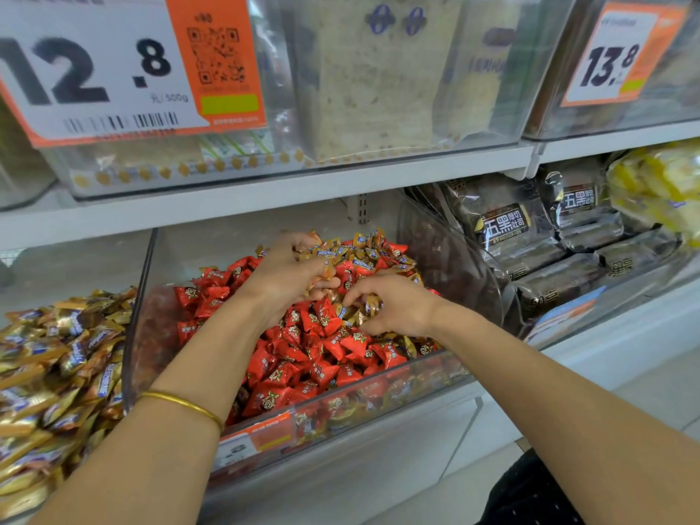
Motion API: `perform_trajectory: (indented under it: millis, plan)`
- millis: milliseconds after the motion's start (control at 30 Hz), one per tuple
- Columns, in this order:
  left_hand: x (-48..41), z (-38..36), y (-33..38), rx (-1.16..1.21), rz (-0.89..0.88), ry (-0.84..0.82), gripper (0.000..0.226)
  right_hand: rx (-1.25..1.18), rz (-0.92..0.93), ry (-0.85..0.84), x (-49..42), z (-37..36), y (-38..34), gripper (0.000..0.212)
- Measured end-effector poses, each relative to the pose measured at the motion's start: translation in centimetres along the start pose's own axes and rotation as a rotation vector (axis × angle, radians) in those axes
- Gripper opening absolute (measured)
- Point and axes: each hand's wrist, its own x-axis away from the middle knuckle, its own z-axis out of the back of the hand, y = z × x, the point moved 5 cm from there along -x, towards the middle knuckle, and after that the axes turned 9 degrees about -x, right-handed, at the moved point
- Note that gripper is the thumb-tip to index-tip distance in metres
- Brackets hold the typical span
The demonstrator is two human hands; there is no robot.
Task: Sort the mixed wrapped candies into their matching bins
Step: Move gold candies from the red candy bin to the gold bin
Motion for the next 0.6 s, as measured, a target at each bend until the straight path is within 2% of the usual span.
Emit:
perform_trajectory:
  millis: [100, 167, 233, 300, 433, 600]
  plan:
    - [0.0, -0.4, 0.4, -0.418, -0.165, -0.002, 0.021, 0.091, 0.033, 0.017, -0.3, -0.6, -0.1, 0.031]
    - [0.0, -0.9, 0.1, -0.575, -0.214, -0.029, 0.015, 0.098, 0.049, 0.026, -0.3, -0.7, -0.2, 0.026]
    - [-0.2, -1.2, -0.1, -0.624, -0.228, -0.029, 0.011, 0.020, 0.039, 0.035, 0.0, -0.2, -0.3, 0.021]
    - [-0.4, -1.4, -0.1, -0.680, -0.227, -0.039, 0.016, -0.152, -0.007, 0.052, 0.4, 0.8, -0.3, 0.014]
    - [-0.7, -2.3, 0.0, -0.894, -0.249, -0.074, 0.033, -0.370, -0.086, 0.158, 1.5, 3.5, 0.3, 0.016]
    - [-1.1, -3.2, -0.6, -0.985, -0.230, -0.168, 0.058, -0.659, -0.240, 0.248, 2.2, 4.5, 1.3, 0.018]
